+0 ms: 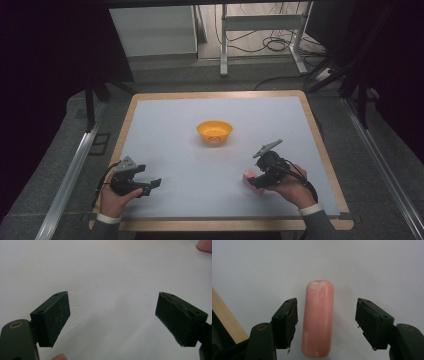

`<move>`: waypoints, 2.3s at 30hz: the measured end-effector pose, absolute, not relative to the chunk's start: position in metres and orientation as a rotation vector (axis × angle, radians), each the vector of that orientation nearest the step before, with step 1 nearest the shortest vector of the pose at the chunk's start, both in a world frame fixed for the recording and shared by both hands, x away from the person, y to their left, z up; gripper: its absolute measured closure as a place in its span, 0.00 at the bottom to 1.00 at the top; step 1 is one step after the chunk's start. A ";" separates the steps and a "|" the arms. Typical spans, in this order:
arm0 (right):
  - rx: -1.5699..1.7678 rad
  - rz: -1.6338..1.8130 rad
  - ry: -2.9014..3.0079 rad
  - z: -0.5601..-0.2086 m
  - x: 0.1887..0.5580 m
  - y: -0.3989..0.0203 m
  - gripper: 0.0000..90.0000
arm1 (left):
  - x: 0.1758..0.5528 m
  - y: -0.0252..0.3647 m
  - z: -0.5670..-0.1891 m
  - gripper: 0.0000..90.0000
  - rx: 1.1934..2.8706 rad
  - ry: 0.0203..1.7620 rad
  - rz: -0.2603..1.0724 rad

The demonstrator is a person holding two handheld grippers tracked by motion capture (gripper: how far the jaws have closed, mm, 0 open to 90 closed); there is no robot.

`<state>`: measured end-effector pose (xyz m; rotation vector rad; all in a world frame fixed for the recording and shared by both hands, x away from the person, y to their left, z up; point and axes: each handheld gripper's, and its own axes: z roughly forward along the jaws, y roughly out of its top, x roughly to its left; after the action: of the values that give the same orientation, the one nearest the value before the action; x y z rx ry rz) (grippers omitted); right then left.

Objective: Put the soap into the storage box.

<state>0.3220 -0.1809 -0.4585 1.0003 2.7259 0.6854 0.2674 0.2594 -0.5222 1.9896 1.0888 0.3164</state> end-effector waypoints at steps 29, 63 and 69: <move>0.930 0.392 2.833 -0.483 0.326 -0.158 0.66 | 0.268 0.257 -0.524 0.14 1.999 1.085 0.317; 0.940 0.612 2.725 -0.448 0.351 -0.178 0.66 | 0.268 0.257 -0.524 0.15 2.006 1.082 0.318; 0.931 0.627 2.710 -0.444 0.357 -0.176 0.66 | 0.268 0.257 -0.524 0.15 2.004 1.084 0.318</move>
<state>0.3570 -0.1762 -0.4441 0.9306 2.7102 0.6267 0.2682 0.2573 -0.5238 2.0044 1.0839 0.3177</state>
